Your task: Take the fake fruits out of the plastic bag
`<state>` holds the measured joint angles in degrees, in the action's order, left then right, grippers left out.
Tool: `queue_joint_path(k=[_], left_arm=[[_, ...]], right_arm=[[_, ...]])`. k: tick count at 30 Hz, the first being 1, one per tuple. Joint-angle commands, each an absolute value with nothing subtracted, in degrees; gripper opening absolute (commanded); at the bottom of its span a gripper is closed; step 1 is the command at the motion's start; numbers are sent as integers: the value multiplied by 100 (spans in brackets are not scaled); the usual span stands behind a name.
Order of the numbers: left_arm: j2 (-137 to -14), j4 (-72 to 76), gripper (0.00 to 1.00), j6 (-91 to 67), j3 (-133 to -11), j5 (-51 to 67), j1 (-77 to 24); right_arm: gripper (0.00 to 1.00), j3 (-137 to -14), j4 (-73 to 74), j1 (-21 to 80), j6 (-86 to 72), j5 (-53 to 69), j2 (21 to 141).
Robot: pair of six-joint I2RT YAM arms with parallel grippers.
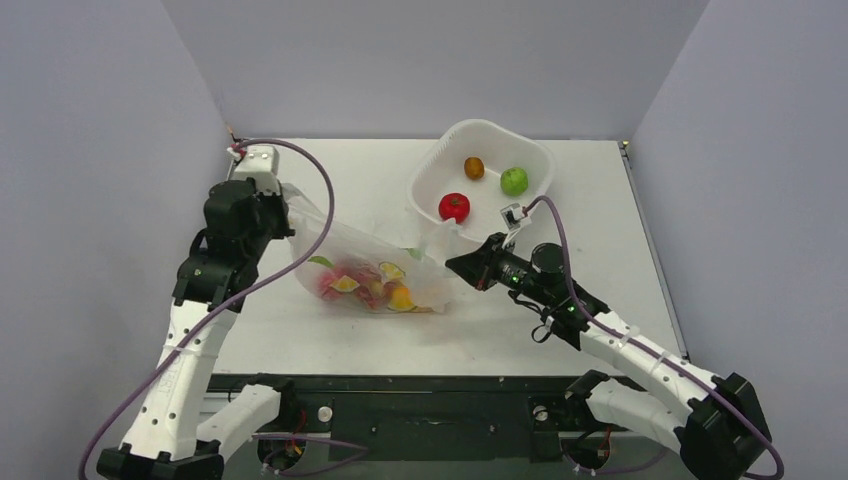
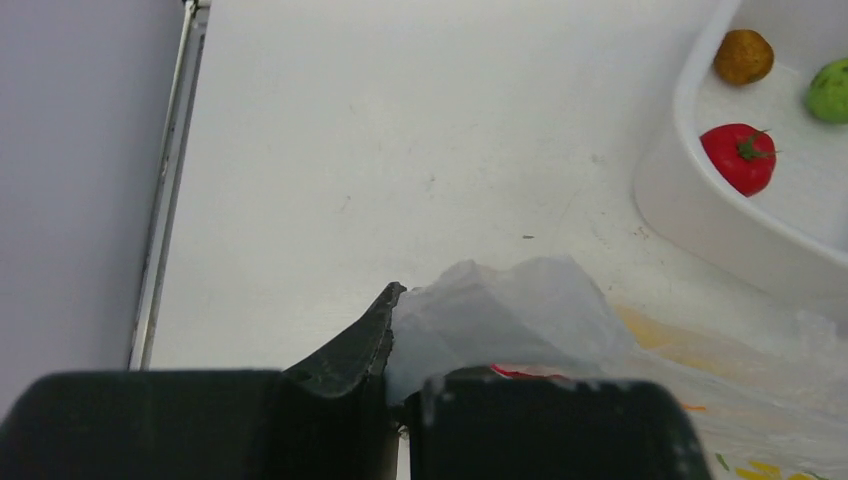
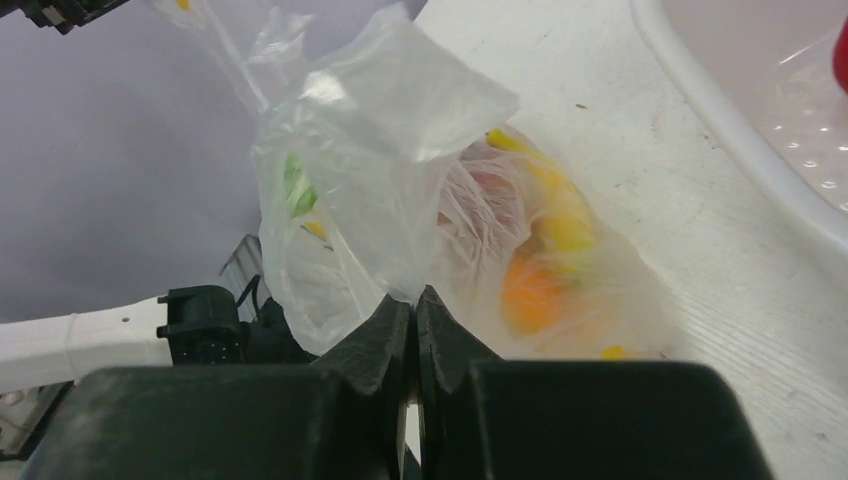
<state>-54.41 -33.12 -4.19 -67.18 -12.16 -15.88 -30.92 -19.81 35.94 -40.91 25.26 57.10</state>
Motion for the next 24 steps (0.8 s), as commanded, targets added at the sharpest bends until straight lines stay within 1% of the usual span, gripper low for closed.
queue_joint_path(k=[1,2,3,4,5,6,7,9,14,16,17,19,20,24], left_arm=[[-5296,-3753,0,-979,-7288,-300,-470],[-5347,-3797,0,-1106,-7385,-260,-225],[-5381,-3847,0,-1168,-7424,-162,-130],[-5432,-3814,0,-1294,-7444,-98,31],[-5458,-3770,0,-1368,-7435,46,135],[-5522,-3639,0,-1500,-7413,163,151],[-5560,-3586,0,-1566,-7416,458,170],[-5726,-3573,0,-1692,-7553,644,175],[-5976,-3473,0,-1820,-8140,748,201],[-5971,-3385,0,-1688,-8209,996,202],[-5947,-3354,0,-1690,-8106,1069,202],[-5793,-3247,0,-1854,-7723,1382,198],[-5636,-3141,0,-1916,-7557,1741,200],[-4934,-2723,0,-2557,-6439,2700,202]], right_arm=[[0,-3723,-277,3454,-3249,1878,5284],[0,-3954,-147,3428,-3180,1647,5283],[0,-4095,280,3379,-3082,1509,5342],[0,-4520,509,3360,-3040,1234,5422],[0,-4743,905,3325,-2962,1162,5649],[0,-5202,1090,3310,-2918,1117,5782],[0,-5392,1336,3302,-2865,1081,6011],[0,-5898,1494,3296,-2899,942,6258],[0,-7308,1788,3296,-2723,1150,6963],[0,-7768,1971,3303,-2650,1233,7252],[0,-7991,2049,3304,-2634,1310,7331],[0,-8063,2212,3360,-2636,1409,7458],[0,-8031,2311,3468,-2665,1399,7445],[0,-7741,2897,4034,-2773,950,7354]])
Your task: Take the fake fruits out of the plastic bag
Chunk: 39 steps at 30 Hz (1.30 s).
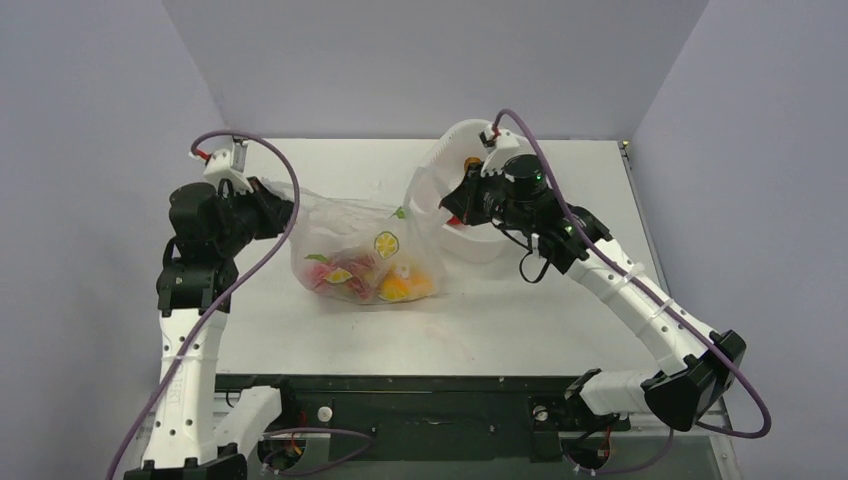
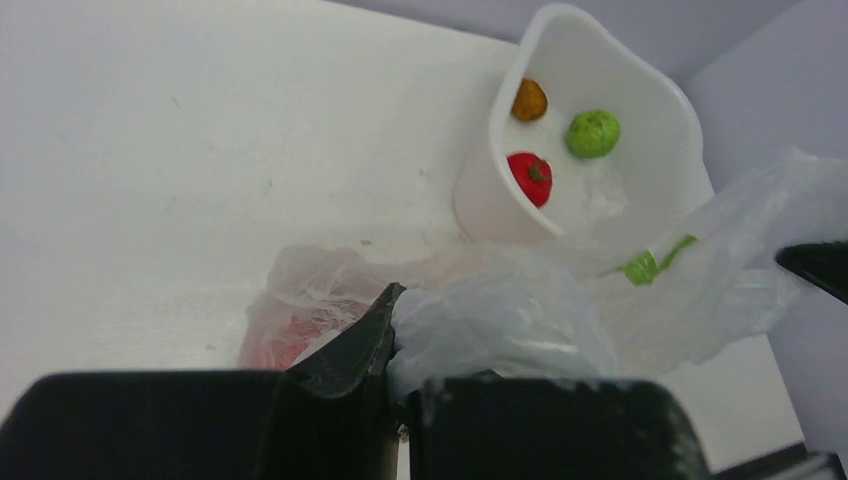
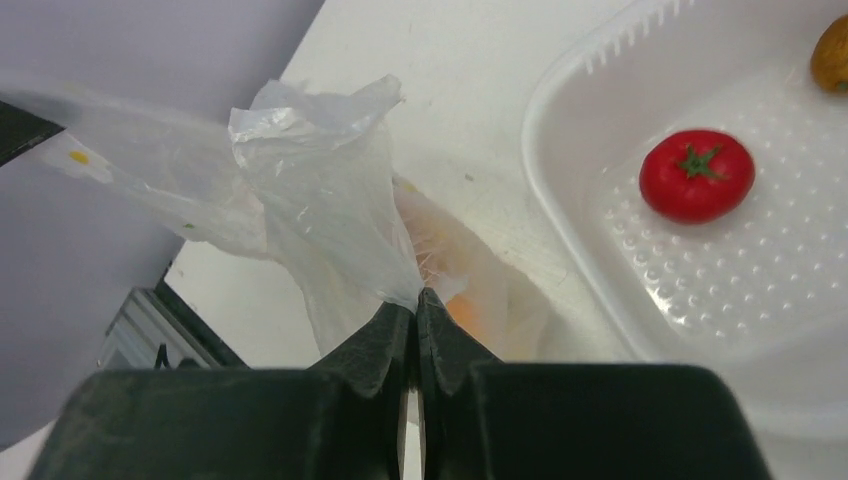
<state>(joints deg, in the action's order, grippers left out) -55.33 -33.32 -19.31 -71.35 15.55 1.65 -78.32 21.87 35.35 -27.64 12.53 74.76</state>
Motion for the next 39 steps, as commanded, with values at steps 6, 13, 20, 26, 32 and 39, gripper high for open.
queue_joint_path(k=[6,13,20,26,32,39], left_arm=[[-4064,-2450,0,-3262,-5521,3243,202],[-3868,-2444,0,-3021,-5631,3162,202],[-4068,-2462,0,-2911,-5646,3179,194],[-4150,-2413,0,-2973,-5610,3235,193],[-4119,-2461,0,-2966,-5580,3216,193],[-4185,-2421,0,-2905,-5671,3290,193]], right_arm=[[23,-7774,3939,4452,-3291,548,7048],[57,-8208,4338,5186,-3981,-497,6528],[65,-9017,4112,6051,-4366,-1343,6832],[64,-8363,2839,6479,-5047,-2213,6937],[62,-8912,2902,6422,-4904,-2086,7734],[42,-9072,2891,6136,-4812,-2329,8515]])
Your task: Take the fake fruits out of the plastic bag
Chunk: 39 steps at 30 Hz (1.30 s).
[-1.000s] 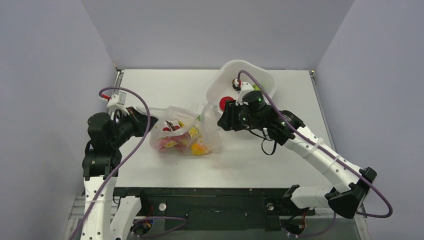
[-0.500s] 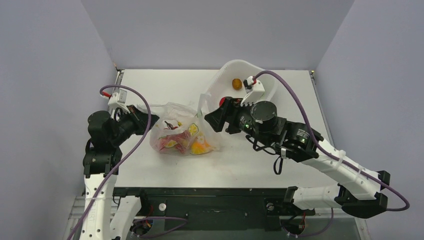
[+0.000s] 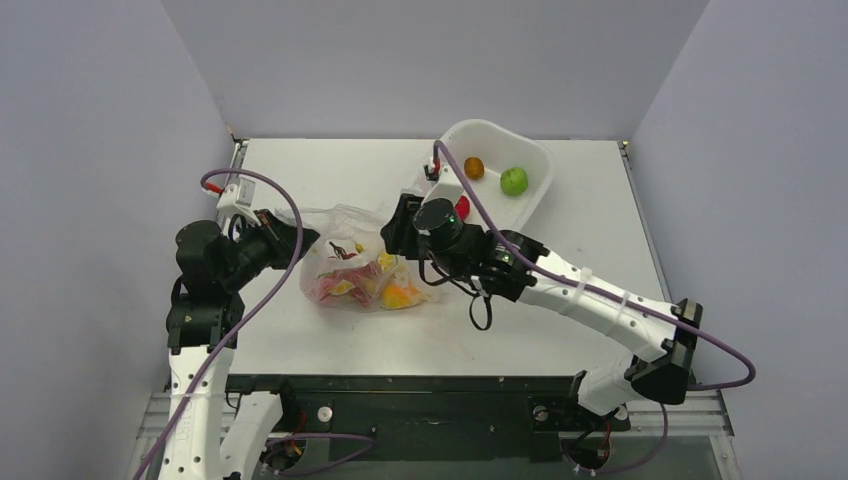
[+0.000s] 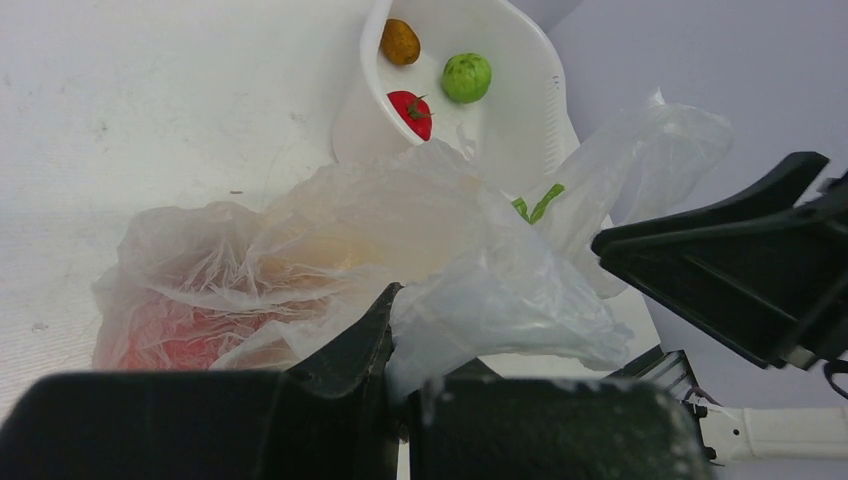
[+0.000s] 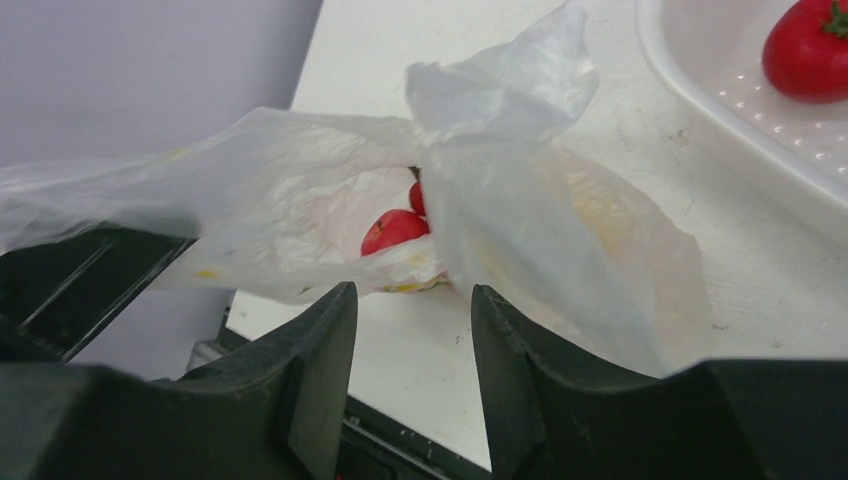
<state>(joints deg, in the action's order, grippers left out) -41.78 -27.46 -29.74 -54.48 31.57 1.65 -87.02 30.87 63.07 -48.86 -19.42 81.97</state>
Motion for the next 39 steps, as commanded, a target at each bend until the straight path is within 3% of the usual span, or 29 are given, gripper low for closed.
queue_joint_path(k=[1,9,15,16,17,18,19,25,28,35,37,39], left_arm=[[-4191,-2411,0,-2907,-5674,3295,193],[-4119,-2490,0,-2909,-5667,3317,193],[-4054,-2634,0,-2778,-5700,3153,193],[-4043,-2711,0,-2764,-5715,3051,193],[-4034,-2753,0,-2737,-5749,2976,193],[-4003,-2861,0,-2722,-5770,2765,193],[-3974,-2934,0,-2689,-5837,2578,193],[-3581,-3583,0,-2662,-6173,309,202],[-3625,-3714,0,-2702,-6273,-264,202],[-3488,-3478,0,-2882,-6017,-19,202],[-3484,-3372,0,-2872,-5916,295,196],[-3514,-3258,0,-2861,-5835,535,194]], right_arm=[[42,-9115,2940,6124,-4734,-2443,8677],[43,-9677,3413,5907,-4374,-3280,9354],[31,-10158,3417,5652,-3855,-3294,9594],[24,-10190,3374,5599,-3728,-3216,9601],[19,-10258,3348,5568,-3648,-2927,9604],[5,-10297,3252,5490,-3454,-2694,9623],[1,-10412,3217,5439,-3393,-2214,9637],[0,-10500,1431,4686,-3395,1665,9549],[0,-11052,1169,4561,-3278,2662,9639],[0,-11454,1794,4215,-2955,3495,9642],[0,-10886,2004,4242,-2597,3602,9240],[0,-9542,2011,4290,-2308,3588,8682]])
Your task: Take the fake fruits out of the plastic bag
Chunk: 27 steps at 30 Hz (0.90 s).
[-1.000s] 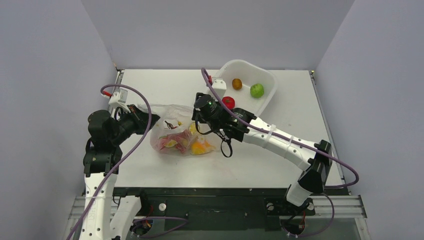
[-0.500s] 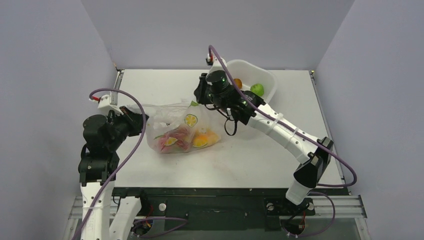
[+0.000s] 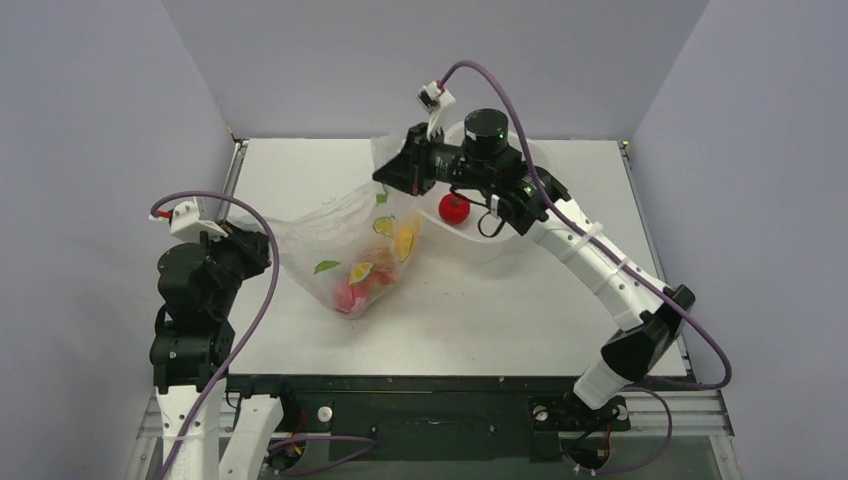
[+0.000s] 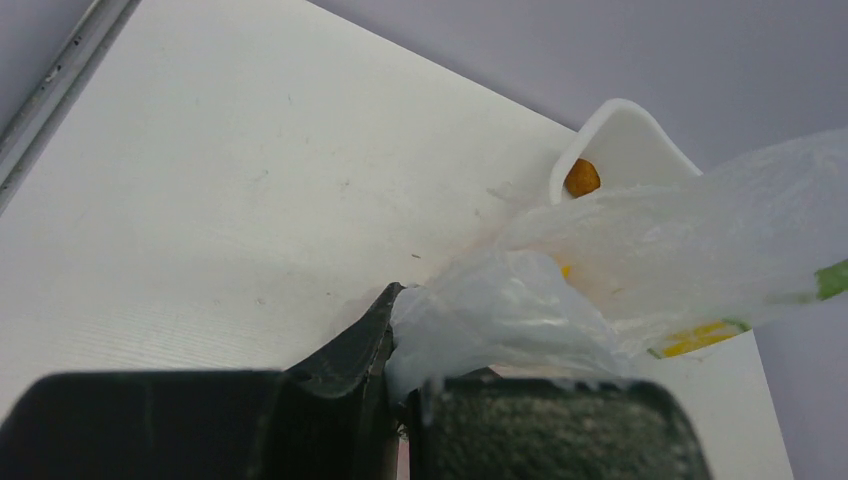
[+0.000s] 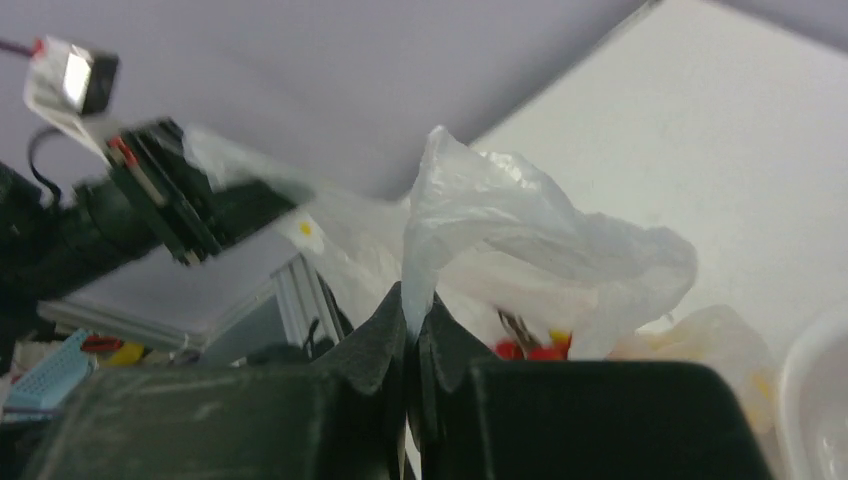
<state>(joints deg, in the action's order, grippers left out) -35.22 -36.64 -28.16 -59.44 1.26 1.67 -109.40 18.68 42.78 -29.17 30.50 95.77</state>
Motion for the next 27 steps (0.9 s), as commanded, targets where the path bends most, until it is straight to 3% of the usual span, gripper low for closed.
queue_joint_path(k=[1,6,10,14,18,23,27], left_arm=[[-3532,-3203,0,-2888,-5814,592,193],[-3625,-3067,0,-3026,-5644,841,200],[-3675,-3070,0,-3024,-5649,861,207],[-3623,-3076,0,-3008,-5579,985,209],[-3468,-3071,0,-2964,-5480,1199,205],[-3337,-2989,0,-2713,-5454,1729,202],[-3367,-2918,0,-2591,-5483,2111,202]], right_arm=[[0,-9192,1973,4349,-2216,3558,8498],[0,-6855,1924,4902,-2186,2832,7292],[0,-6187,2164,5377,-2234,2312,6760],[3,-6266,2708,5463,-2096,1949,6450],[18,-6727,3473,5475,-1840,1548,6194],[46,-7279,3655,5487,-1853,1604,5924],[54,-7863,3715,5636,-2137,1779,5870]])
